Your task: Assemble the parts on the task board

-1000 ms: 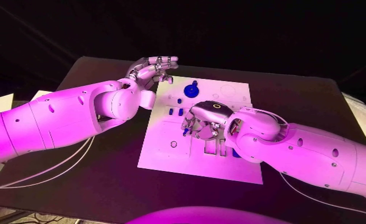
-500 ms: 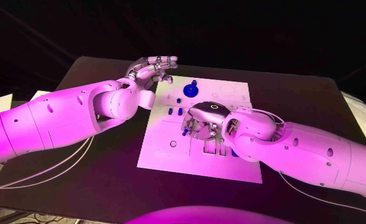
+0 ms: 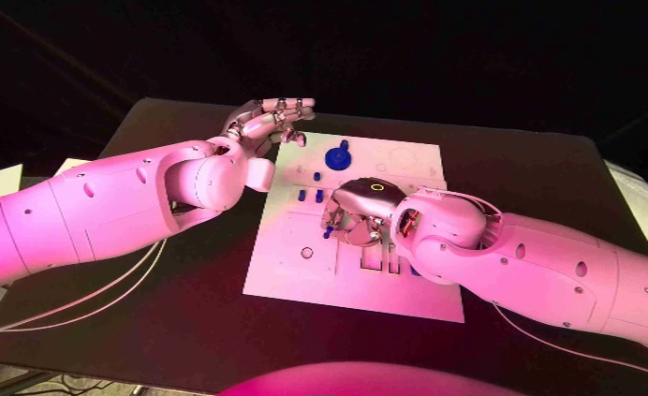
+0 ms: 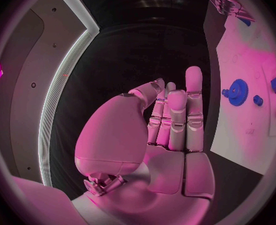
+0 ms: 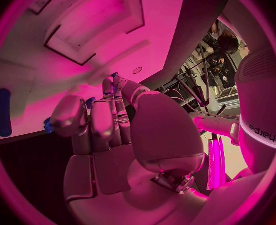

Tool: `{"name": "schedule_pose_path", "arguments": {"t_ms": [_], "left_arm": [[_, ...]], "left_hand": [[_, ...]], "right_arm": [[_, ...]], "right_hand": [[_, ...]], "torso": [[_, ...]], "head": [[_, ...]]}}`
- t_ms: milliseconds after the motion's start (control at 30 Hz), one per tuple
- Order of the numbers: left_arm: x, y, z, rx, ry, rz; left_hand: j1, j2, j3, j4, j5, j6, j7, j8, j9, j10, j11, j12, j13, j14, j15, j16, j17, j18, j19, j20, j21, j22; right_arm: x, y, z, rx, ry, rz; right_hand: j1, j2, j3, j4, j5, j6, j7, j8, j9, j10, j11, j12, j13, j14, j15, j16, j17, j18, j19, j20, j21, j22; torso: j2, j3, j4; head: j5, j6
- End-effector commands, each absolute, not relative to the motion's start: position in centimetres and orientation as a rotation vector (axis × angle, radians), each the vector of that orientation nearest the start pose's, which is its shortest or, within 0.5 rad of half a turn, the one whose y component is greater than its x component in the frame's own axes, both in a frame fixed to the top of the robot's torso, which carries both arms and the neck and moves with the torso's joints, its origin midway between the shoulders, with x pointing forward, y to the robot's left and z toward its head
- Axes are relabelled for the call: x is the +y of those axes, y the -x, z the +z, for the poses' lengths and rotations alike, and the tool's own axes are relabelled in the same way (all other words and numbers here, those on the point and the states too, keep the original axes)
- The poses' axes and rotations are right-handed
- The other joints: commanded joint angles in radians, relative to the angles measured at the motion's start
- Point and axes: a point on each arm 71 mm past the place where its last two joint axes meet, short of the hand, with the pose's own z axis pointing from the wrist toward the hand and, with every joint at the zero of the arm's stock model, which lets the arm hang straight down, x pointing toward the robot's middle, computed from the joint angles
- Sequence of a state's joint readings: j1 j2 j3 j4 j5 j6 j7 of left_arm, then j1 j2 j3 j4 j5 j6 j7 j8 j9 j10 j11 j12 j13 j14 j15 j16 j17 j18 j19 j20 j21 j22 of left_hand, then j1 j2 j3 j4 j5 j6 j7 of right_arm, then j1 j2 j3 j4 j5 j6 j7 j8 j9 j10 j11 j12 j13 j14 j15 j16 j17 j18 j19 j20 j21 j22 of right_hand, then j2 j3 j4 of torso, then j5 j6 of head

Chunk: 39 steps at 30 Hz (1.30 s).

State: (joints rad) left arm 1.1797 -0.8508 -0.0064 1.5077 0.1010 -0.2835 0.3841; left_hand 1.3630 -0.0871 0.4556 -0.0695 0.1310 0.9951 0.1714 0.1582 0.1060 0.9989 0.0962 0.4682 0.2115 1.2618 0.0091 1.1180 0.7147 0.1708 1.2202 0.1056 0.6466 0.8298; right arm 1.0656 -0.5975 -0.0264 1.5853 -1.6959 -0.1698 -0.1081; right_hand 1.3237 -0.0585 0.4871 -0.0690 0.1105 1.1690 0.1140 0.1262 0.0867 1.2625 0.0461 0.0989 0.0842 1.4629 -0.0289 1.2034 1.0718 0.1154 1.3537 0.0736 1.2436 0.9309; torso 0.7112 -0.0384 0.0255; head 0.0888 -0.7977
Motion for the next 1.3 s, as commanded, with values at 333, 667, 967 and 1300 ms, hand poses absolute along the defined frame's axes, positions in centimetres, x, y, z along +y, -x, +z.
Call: {"name": "schedule_pose_path", "arguments": {"t_ms": [333,667,967,1300], "left_arm": [[21.6,-49.3,-17.9,1.384,1.245,-1.612],[21.6,-49.3,-17.9,1.385,1.247,-1.609],[21.7,-49.4,-18.0,1.389,1.249,-1.607],[22.1,-49.4,-18.2,1.389,1.256,-1.596]], "left_hand": [[0.009,0.002,0.001,-0.005,0.001,-0.007,0.001,0.005,-0.001,-0.009,-0.001,0.005,0.001,-0.009,0.000,-0.005,-0.001,0.012,-0.006,0.002,-0.005,-0.001],[0.009,0.003,0.001,-0.006,0.001,-0.009,0.002,0.005,-0.002,-0.011,-0.001,0.006,0.000,-0.010,0.001,-0.006,-0.004,0.012,-0.006,0.003,-0.006,-0.002],[0.008,0.004,0.001,-0.005,0.001,-0.009,0.002,0.006,-0.002,-0.014,0.000,0.007,0.000,-0.014,0.001,-0.009,-0.010,0.012,-0.007,0.003,-0.007,-0.003],[0.008,0.004,0.001,-0.006,0.001,-0.009,0.002,0.006,-0.002,-0.016,0.000,0.007,-0.001,-0.016,0.002,-0.010,-0.013,0.012,-0.007,0.003,-0.008,-0.003]], "right_arm": [[-4.8,-41.6,-23.7,1.781,0.614,0.823],[-4.9,-41.8,-23.9,1.776,0.583,0.816],[-6.0,-41.4,-23.2,1.714,0.524,0.831],[-10.3,-40.9,-20.7,1.667,0.426,0.828]], "right_hand": [[-0.011,0.002,-0.005,0.004,-0.004,0.010,-0.002,0.004,0.019,0.009,0.002,-0.008,-0.001,0.038,-0.005,0.005,0.001,-0.001,0.004,-0.001,0.004,0.002],[-0.050,-0.034,-0.030,0.019,-0.005,-0.117,0.039,-0.064,-0.008,-0.110,0.040,-0.038,-0.021,0.032,0.027,-0.001,-0.013,0.003,-0.013,0.017,-0.015,-0.032],[-0.035,-0.058,-0.068,0.003,0.002,-0.251,0.043,-0.059,-0.019,-0.226,0.054,-0.016,-0.018,0.019,0.035,-0.025,-0.051,0.015,-0.036,0.032,-0.050,-0.091],[-0.026,-0.050,-0.078,-0.001,0.018,-0.199,0.044,-0.041,-0.011,-0.214,0.053,0.025,-0.014,0.021,0.034,-0.022,-0.052,0.014,-0.030,0.034,-0.048,-0.089]], "torso": [[0.000,-0.0007,0.0005],[0.000,-0.0005,-0.0007],[-0.001,0.0007,0.0012],[-0.002,0.0021,-0.0044]], "head": [[0.001,-0.001],[0.001,-0.002],[0.002,0.002],[0.003,0.013]]}}
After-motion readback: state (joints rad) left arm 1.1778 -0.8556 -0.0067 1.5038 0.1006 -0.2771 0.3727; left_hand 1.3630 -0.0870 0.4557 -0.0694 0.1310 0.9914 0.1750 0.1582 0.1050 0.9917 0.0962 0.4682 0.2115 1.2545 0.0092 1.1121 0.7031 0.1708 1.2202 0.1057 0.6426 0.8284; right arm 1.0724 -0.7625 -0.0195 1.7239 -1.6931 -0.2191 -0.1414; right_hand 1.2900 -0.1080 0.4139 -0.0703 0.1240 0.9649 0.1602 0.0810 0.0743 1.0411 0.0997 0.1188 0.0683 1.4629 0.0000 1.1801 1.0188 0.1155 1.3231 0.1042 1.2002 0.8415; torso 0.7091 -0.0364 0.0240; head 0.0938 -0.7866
